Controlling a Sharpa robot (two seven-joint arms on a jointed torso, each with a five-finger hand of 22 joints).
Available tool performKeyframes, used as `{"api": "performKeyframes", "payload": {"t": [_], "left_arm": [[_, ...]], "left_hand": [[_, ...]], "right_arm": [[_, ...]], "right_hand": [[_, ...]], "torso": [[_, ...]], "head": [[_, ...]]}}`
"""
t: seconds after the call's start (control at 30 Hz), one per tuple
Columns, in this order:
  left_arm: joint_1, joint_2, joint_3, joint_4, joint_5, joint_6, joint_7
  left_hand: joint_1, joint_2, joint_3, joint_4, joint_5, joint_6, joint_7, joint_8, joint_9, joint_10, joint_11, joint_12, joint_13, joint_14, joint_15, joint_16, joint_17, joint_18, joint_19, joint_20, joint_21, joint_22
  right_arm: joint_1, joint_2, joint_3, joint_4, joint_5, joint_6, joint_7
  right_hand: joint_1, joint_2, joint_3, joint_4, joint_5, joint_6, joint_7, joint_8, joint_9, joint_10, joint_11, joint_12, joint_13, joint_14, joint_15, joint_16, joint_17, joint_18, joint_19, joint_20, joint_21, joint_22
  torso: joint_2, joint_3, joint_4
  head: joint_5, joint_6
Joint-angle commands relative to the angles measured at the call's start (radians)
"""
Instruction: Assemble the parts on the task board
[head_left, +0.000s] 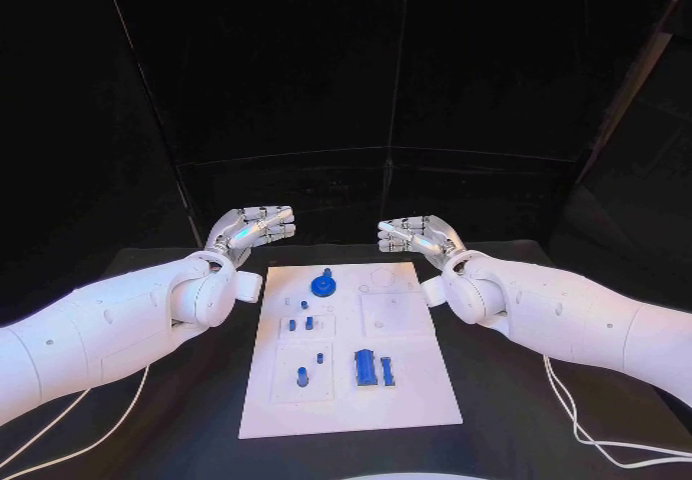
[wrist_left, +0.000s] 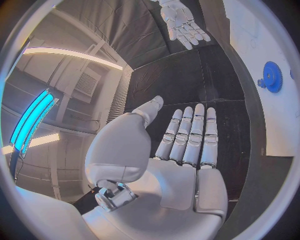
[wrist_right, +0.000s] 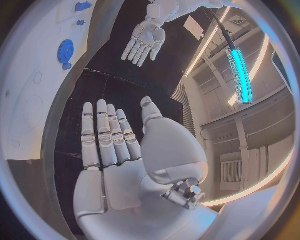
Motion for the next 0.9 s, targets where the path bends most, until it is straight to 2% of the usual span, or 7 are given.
{"api": "performKeyframes", "payload": {"t": [0.03, 0.33, 0.4, 0.5, 0.6, 0.63, 0.9], "left_arm": [[-0.007, -0.009, 0.009, 0.034, -0.001, -0.050, 0.008], [-0.062, -0.070, 0.066, 0.230, 0.003, -0.282, 0.031], [-0.076, -0.084, 0.080, 0.277, 0.004, -0.338, 0.036], [-0.092, -0.102, 0.096, 0.334, 0.005, -0.406, 0.043], [-0.105, -0.116, 0.110, 0.381, 0.006, -0.460, 0.049], [-0.107, -0.119, 0.112, 0.390, 0.006, -0.471, 0.050], [-0.113, -0.125, 0.119, 0.411, 0.006, -0.497, 0.052]], "left_hand": [[-0.342, 0.028, -0.113, 0.028, -0.058, -0.259, -0.051, -0.064, -0.031, -0.272, -0.045, -0.034, -0.029, -0.266, -0.039, -0.049, -0.070, -0.052, -0.221, -0.071, -0.035, -0.078], [-0.564, 0.028, -0.187, 0.028, -0.058, -0.428, -0.084, -0.064, -0.031, -0.449, -0.137, -0.105, -0.029, -0.439, -0.118, -0.150, -0.070, -0.074, -0.365, -0.118, -0.035, -0.130], [-0.603, 0.028, -0.200, 0.028, -0.058, -0.457, -0.156, -0.064, -0.031, -0.480, -0.137, -0.105, -0.029, -0.469, -0.118, -0.150, -0.070, -0.084, -0.390, -0.126, -0.035, -0.138], [-0.653, 0.028, -0.216, 0.028, -0.058, -0.495, -0.156, -0.064, -0.031, -0.520, -0.137, -0.105, -0.029, -0.508, -0.118, -0.150, -0.070, -0.085, -0.422, -0.136, -0.035, -0.150], [-0.695, 0.028, -0.230, 0.028, -0.058, -0.527, -0.156, -0.064, -0.031, -0.553, -0.137, -0.105, -0.029, -0.541, -0.118, -0.150, -0.070, -0.160, -0.449, -0.145, -0.035, -0.160], [-0.718, 0.028, -0.238, 0.028, -0.058, -0.544, -0.156, -0.064, -0.031, -0.571, -0.137, -0.105, -0.029, -0.558, -0.118, -0.150, -0.070, -0.160, -0.464, -0.217, -0.035, -0.165], [-0.803, 0.028, -0.265, 0.028, -0.058, -0.609, -0.156, -0.064, -0.031, -0.639, -0.137, -0.105, -0.029, -0.625, -0.118, -0.150, -0.070, -0.160, -0.518, -0.217, -0.035, -0.240]], "right_arm": [[0.002, -0.014, 0.003, 0.039, 0.026, -0.053, 0.011], [-0.001, -0.105, 0.012, 0.272, 0.143, -0.286, 0.053], [-0.002, -0.127, 0.014, 0.328, 0.171, -0.342, 0.064], [-0.003, -0.153, 0.017, 0.396, 0.205, -0.410, 0.076], [-0.004, -0.172, 0.019, 0.445, 0.229, -0.459, 0.085], [-0.004, -0.179, 0.020, 0.462, 0.238, -0.477, 0.088], [-0.004, -0.189, 0.021, 0.488, 0.251, -0.503, 0.093]], "right_hand": [[-0.369, -0.075, 0.039, -0.021, -0.064, -0.266, -0.053, -0.030, -0.060, -0.297, -0.038, -0.042, -0.031, -0.317, -0.048, -0.045, -0.053, -0.054, -0.253, -0.059, -0.074, -0.030], [-0.608, -0.075, 0.121, -0.021, -0.105, -0.438, -0.087, -0.030, -0.060, -0.489, -0.115, -0.127, -0.031, -0.523, -0.048, -0.045, -0.088, -0.081, -0.416, -0.097, -0.122, -0.030], [-0.651, -0.075, 0.121, -0.021, -0.112, -0.469, -0.162, -0.030, -0.060, -0.524, -0.115, -0.127, -0.031, -0.560, -0.048, -0.045, -0.163, -0.081, -0.446, -0.104, -0.131, -0.030], [-0.706, -0.075, 0.121, -0.021, -0.122, -0.509, -0.162, -0.030, -0.060, -0.568, -0.115, -0.127, -0.031, -0.607, -0.048, -0.045, -0.163, -0.092, -0.483, -0.181, -0.142, -0.030], [-0.749, -0.075, 0.121, -0.021, -0.195, -0.540, -0.162, -0.030, -0.060, -0.603, -0.115, -0.127, -0.031, -0.644, -0.048, -0.045, -0.163, -0.092, -0.511, -0.181, -0.151, -0.030], [-0.775, -0.075, 0.121, -0.021, -0.195, -0.559, -0.162, -0.030, -0.060, -0.623, -0.115, -0.127, -0.031, -0.666, -0.048, -0.045, -0.163, -0.091, -0.530, -0.181, -0.156, -0.030], [-0.867, -0.075, 0.121, -0.021, -0.195, -0.625, -0.162, -0.030, -0.060, -0.697, -0.115, -0.127, -0.031, -0.746, -0.048, -0.045, -0.163, -0.162, -0.593, -0.181, -0.227, -0.030]], "torso": [[0.005, 0.0093, -0.0017], [0.013, 0.0343, -0.0038], [0.014, 0.0356, -0.0039], [0.014, 0.0357, -0.0039], [0.014, 0.0357, -0.0039], [0.014, 0.0357, -0.0039], [0.014, 0.0357, -0.0039]], "head": [[0.013, 0.023], [0.050, 0.088], [0.052, 0.092], [0.052, 0.092], [0.052, 0.092], [0.052, 0.092], [0.052, 0.092]]}}
